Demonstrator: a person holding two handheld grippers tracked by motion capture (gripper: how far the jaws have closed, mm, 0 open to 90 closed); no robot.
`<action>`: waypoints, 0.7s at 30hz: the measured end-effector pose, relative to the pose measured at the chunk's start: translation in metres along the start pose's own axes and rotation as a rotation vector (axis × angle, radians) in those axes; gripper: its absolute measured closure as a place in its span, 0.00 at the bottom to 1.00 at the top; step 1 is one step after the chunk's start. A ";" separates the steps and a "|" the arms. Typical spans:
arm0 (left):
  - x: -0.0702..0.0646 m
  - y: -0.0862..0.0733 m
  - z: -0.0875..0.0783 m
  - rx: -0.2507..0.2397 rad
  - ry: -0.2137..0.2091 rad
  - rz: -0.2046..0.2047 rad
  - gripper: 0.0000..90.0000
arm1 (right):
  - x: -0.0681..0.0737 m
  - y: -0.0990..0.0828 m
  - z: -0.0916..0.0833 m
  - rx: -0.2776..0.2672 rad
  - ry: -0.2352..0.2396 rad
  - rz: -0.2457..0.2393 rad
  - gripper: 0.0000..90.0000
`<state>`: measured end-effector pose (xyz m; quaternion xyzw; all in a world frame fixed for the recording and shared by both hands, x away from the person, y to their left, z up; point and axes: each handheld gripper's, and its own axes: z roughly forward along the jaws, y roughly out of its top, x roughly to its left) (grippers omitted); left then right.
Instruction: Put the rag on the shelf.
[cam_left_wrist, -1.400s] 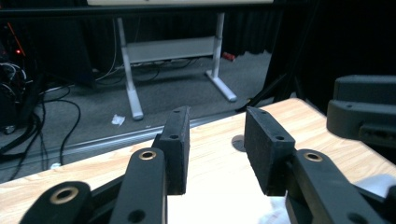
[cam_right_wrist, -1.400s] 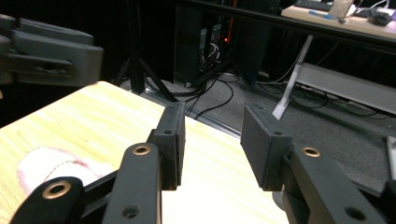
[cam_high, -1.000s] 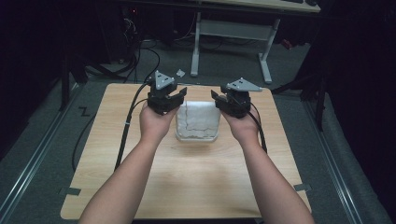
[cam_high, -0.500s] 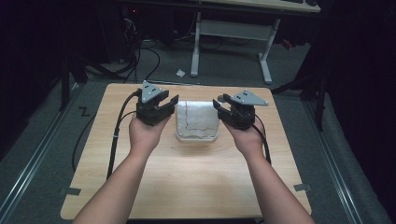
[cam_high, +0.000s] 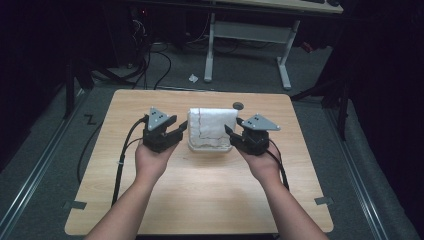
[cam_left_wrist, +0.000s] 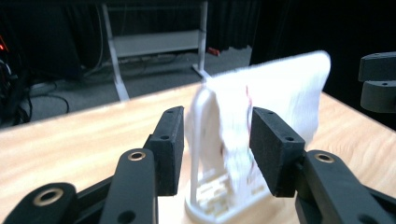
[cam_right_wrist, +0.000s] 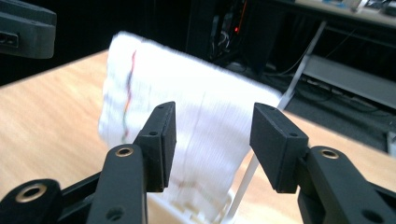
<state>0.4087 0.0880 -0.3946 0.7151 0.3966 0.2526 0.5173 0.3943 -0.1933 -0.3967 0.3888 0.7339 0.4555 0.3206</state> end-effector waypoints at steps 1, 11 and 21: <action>0.000 -0.007 0.000 0.007 -0.006 -0.004 0.61 | 0.000 0.000 0.000 0.000 0.000 0.000 0.56; 0.002 -0.090 0.003 0.207 -0.059 0.009 0.59 | 0.017 -0.061 0.005 0.110 0.041 0.005 0.54; 0.005 -0.153 -0.033 0.266 -0.123 -0.015 0.57 | 0.031 -0.130 -0.009 0.229 0.056 0.015 0.52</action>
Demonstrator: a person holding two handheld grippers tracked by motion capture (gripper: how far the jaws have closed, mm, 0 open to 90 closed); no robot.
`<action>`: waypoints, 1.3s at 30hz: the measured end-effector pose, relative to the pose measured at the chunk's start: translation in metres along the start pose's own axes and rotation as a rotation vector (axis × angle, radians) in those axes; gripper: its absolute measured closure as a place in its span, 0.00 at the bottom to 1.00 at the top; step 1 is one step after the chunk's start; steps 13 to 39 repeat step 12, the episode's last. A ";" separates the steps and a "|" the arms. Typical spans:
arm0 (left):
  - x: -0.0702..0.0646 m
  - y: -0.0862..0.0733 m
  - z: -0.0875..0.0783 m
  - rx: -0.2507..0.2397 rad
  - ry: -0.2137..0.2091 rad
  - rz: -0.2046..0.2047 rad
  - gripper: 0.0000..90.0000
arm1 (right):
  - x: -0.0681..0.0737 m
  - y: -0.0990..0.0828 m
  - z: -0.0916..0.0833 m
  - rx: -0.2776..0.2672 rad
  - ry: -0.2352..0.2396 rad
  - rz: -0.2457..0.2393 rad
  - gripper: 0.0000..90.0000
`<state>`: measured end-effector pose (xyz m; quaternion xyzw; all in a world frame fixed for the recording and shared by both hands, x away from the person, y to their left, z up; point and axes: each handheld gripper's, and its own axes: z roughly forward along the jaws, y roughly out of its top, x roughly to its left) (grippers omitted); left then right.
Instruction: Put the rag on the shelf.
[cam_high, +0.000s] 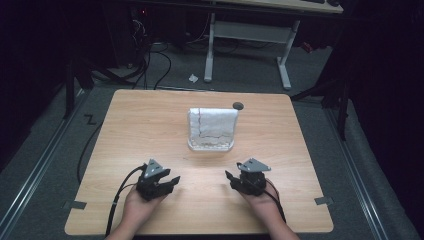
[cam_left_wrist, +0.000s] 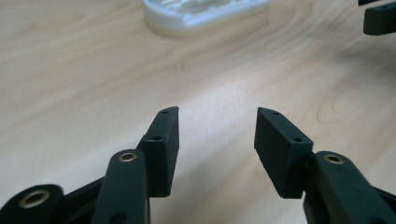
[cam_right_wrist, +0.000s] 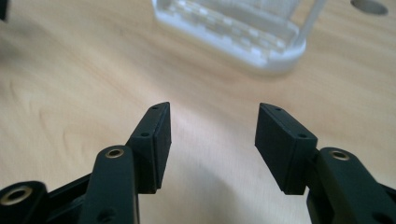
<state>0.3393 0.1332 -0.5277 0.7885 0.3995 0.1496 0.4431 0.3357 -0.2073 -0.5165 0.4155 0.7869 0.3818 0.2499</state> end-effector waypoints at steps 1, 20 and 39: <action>0.004 -0.006 -0.004 0.034 0.017 -0.035 0.61 | 0.001 -0.008 -0.003 -0.006 -0.005 0.005 0.53; 0.008 -0.005 -0.005 0.025 -0.002 -0.032 0.55 | -0.006 -0.021 -0.001 0.042 0.021 0.023 0.51; 0.008 -0.005 -0.005 0.025 -0.002 -0.032 0.55 | -0.006 -0.021 -0.001 0.042 0.021 0.023 0.51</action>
